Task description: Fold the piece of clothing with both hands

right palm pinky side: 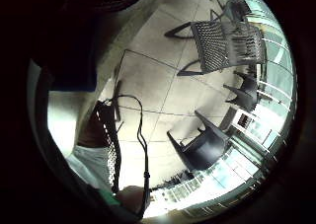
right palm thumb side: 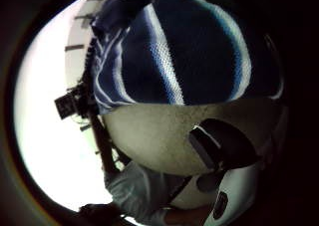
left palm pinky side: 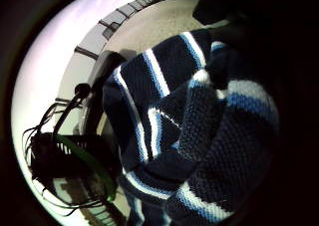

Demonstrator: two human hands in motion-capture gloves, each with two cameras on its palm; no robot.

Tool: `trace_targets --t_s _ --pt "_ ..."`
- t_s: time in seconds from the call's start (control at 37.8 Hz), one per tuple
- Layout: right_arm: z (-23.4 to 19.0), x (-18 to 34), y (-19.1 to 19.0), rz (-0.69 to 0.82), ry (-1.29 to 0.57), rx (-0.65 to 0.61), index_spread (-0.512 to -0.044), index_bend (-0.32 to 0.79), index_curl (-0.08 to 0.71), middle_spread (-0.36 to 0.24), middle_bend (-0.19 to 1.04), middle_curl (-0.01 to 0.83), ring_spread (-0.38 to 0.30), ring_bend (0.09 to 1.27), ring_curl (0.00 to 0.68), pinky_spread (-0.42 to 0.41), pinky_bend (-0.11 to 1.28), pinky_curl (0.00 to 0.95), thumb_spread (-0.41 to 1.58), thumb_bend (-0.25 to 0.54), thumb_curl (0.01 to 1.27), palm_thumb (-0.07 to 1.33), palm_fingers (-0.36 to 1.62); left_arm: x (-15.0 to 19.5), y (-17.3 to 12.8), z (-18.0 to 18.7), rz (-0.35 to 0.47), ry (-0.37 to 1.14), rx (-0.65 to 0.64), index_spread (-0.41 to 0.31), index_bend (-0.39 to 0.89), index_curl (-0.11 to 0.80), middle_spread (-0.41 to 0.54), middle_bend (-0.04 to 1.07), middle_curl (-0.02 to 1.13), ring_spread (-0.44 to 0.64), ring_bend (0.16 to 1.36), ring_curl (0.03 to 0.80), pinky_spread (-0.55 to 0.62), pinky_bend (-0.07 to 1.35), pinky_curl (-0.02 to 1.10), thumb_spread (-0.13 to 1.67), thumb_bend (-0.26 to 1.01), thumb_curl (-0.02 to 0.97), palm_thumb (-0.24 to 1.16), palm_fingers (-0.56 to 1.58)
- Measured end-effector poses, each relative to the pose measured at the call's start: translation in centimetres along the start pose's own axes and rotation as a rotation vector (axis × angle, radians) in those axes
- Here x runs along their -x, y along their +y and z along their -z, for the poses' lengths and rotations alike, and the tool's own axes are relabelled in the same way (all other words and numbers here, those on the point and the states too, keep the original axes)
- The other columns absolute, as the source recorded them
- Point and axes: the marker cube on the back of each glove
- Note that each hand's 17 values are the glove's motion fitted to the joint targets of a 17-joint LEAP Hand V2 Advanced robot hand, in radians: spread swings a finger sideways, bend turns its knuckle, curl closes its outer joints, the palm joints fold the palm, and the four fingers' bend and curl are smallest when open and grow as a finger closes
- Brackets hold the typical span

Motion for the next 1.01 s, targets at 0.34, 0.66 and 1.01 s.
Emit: trace_targets --t_s 0.34,0.66,1.01 --pt "2.8 0.7 -1.9 -0.165 -0.013 -0.534 -0.424 0.25 0.327 -0.187 0.18 0.31 -0.119 0.48 0.326 0.053 0.58 0.332 1.15 0.191 0.35 0.97 0.79 -0.8 0.3 -0.4 0.037 -0.001 0.025 -0.122 0.18 0.404 -0.034 0.15 0.34 0.16 0.42 0.319 0.38 0.33 0.37 1.58 -0.01 0.209 0.43 0.42" --pt "8.8 8.3 -3.7 -0.144 -0.327 -0.664 -0.354 0.16 0.356 -0.2 0.18 0.349 -0.244 0.6 0.399 -0.243 0.63 0.375 1.16 0.225 0.4 1.11 1.2 1.0 -2.1 3.1 0.053 0.188 -0.025 -0.119 0.17 0.408 -0.032 0.16 0.33 0.21 0.41 0.312 0.42 0.33 0.36 1.6 0.0 0.194 0.36 0.42" --pt "6.0 31.6 -8.7 0.408 0.008 -0.735 -0.333 0.15 0.361 -0.2 0.18 0.368 -0.257 0.59 0.4 -0.299 0.63 0.375 1.13 0.184 0.42 1.13 1.22 8.7 -2.2 13.8 0.168 0.084 -0.172 -0.126 0.15 0.385 -0.074 0.18 0.35 0.14 0.47 0.327 0.4 0.32 0.35 1.58 0.09 0.258 0.53 0.52"
